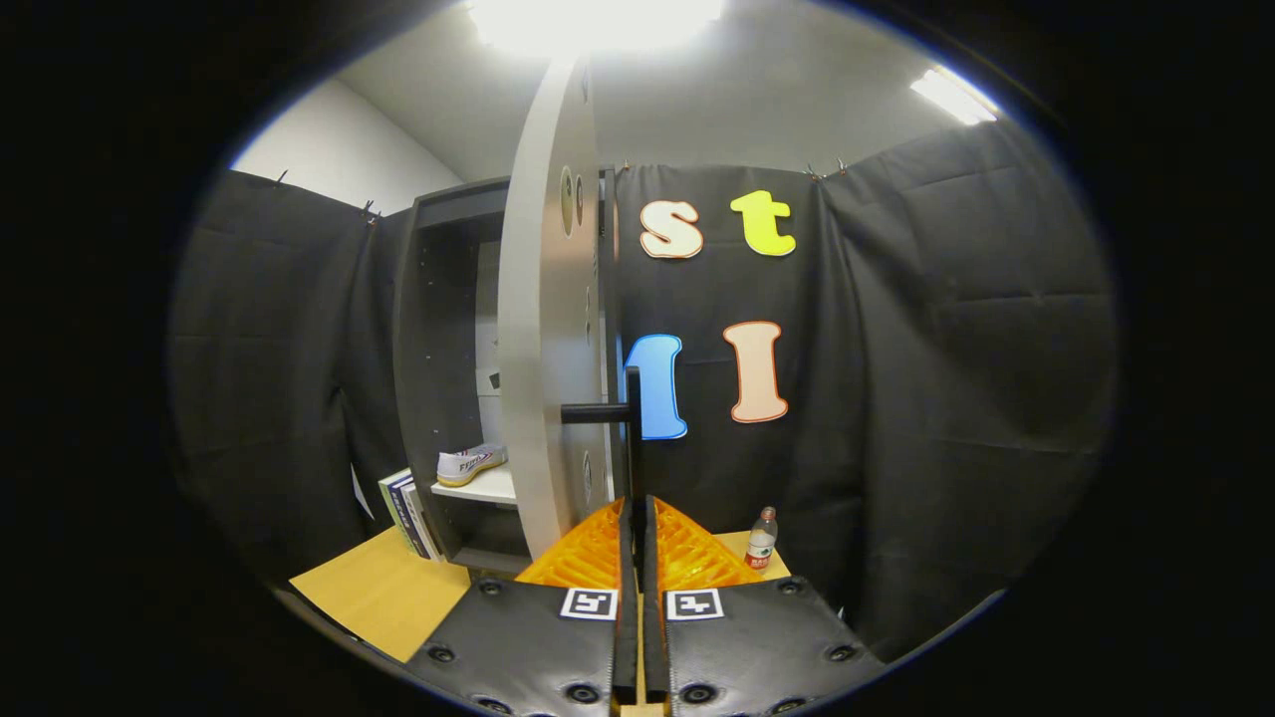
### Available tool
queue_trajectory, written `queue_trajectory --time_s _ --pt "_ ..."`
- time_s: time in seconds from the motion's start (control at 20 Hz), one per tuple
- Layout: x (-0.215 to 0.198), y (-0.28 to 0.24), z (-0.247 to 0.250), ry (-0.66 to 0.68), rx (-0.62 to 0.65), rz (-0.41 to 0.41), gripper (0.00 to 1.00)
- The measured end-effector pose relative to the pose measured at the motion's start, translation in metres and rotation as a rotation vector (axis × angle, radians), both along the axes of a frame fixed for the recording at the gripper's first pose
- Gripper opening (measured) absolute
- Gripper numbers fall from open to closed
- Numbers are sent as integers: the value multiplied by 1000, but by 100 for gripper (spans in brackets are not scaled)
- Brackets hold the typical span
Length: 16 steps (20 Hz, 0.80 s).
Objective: Open the shoe cabinet door, grab the shoes and put them into the shoe cabinet, then close the shoe cabinet door.
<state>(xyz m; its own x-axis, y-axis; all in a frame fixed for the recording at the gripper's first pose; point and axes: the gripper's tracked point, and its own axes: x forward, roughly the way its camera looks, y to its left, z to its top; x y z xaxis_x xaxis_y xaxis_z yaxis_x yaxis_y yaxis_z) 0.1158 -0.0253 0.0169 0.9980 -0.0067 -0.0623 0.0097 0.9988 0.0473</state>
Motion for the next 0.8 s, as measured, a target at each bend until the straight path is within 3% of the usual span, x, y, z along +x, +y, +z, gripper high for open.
queue_trajectory --time_s 0.15,0.3,0.4,0.65,0.8 --pt "-5 -12 -3 11 -20 -56 4" --pt "-12 -5 -5 27 -12 -41 6" --pt "-15 -3 -8 38 -23 -27 28" --pt "-22 13 -8 42 -22 14 98" --pt "-24 31 -12 44 -28 85 97"
